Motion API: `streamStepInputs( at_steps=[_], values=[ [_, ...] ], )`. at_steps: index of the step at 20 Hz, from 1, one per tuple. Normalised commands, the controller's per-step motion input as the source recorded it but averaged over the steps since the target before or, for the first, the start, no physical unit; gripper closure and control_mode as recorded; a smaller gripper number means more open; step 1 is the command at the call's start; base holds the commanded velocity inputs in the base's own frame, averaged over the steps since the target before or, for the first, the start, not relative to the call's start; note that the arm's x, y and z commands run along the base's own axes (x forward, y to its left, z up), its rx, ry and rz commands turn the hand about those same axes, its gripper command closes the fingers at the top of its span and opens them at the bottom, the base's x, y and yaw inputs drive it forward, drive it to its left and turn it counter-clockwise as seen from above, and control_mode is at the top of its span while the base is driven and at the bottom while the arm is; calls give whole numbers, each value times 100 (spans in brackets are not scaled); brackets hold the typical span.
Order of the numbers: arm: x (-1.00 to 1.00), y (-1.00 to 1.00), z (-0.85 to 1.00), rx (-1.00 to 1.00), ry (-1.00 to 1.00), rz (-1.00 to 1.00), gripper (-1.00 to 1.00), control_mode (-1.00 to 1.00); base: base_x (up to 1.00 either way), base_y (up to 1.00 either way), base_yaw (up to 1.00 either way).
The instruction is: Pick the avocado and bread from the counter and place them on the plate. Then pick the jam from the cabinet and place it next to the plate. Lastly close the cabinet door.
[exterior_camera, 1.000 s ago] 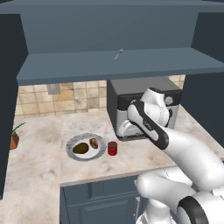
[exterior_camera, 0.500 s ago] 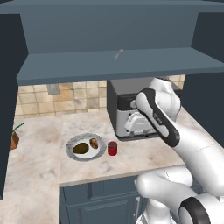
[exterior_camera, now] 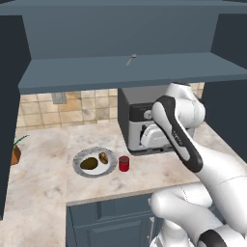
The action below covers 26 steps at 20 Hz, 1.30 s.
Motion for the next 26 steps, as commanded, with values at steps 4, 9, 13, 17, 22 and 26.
streamStepInputs(
  at_steps=[4,9,13,17,22,26],
  values=[
    [-27,-8,18,0,-1,0,-100,-100,0,0,0],
    [-26,-4,14,2,-2,0,-100,-100,0,0,0],
    [-22,-12,9,6,-4,1,-100,-100,0,0,0],
    [-20,-20,10,10,-6,5,-100,-100,0,0,0],
    [-16,-6,13,1,0,6,-100,-100,0,0,0],
    [-19,-1,14,-2,0,1,-100,-100,0,0,0]
  ],
)
